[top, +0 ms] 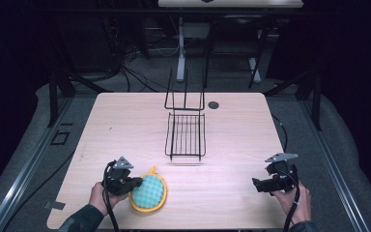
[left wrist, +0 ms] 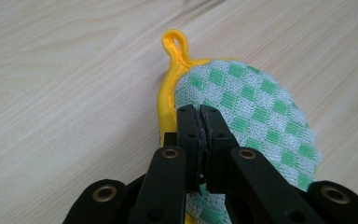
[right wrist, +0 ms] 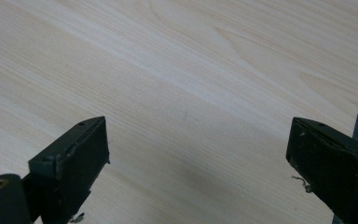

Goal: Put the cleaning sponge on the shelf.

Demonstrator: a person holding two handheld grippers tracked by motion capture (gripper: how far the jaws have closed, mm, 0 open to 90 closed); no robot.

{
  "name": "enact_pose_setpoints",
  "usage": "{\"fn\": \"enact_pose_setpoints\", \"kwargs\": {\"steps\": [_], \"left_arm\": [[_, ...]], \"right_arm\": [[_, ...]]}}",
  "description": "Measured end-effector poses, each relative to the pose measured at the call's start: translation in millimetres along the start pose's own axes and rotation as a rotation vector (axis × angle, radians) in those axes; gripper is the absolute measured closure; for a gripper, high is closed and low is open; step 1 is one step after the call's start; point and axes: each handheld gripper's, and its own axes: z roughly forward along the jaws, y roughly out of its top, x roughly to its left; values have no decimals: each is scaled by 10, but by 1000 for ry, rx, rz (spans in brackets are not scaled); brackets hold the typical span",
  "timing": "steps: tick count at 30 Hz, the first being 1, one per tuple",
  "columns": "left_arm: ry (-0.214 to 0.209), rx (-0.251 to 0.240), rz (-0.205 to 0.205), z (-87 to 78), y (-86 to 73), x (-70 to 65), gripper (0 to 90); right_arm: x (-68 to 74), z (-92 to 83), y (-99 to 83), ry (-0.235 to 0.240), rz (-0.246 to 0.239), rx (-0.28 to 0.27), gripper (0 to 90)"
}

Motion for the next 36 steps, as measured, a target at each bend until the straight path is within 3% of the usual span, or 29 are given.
{"fn": "enact_pose_setpoints", "kwargs": {"steps": [16,36], "left_arm": [[-20,-59,11,-138,88,-47,879],[-27,-119,35,-329,267,-54,880]], "right_arm": [[-14,-6,6,-9,12,-6,50],[38,-12,48,-17,-11,-11,49]]}}
